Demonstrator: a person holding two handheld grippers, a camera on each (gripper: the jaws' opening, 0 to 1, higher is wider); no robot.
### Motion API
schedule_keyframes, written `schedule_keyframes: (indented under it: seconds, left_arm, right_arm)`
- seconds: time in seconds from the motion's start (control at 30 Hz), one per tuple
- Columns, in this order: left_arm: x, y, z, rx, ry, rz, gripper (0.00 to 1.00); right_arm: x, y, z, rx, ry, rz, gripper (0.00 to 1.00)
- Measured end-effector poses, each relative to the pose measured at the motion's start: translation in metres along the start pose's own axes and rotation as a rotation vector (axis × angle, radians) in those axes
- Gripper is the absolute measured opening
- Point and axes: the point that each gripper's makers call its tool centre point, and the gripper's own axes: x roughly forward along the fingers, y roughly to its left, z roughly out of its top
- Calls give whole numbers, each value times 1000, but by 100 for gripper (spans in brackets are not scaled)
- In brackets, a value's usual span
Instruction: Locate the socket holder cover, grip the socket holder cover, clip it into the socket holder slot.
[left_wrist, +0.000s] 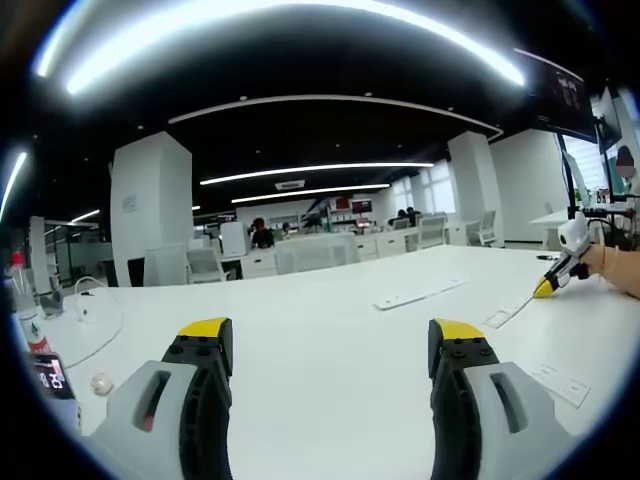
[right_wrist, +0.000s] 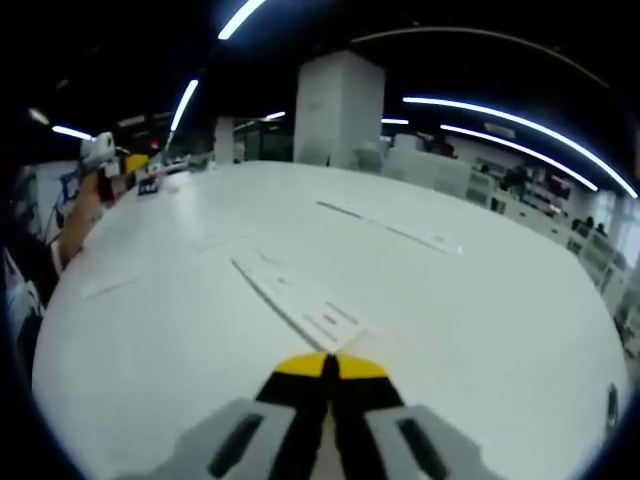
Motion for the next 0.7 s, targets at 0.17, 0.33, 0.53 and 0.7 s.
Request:
schedule_keyframes:
  seconds: [0.17, 0.33, 0.53, 0.7]
  left_arm:
    - [0, 2, 1, 0, -1, 2, 79]
    - [0, 2, 2, 0, -3, -1, 79]
    - [0, 2, 4, 0, -8, -2, 79]
    - [0, 3, 4, 0, -6, -2, 79]
  right_arm:
    - [1, -1, 1, -1, -1, 1, 4]
    - [1, 0, 1, 0, -3, 4, 4]
    - [2, 1, 2, -3, -4, 9, 4]
    - [2, 3, 2, -6, -3, 9, 4]
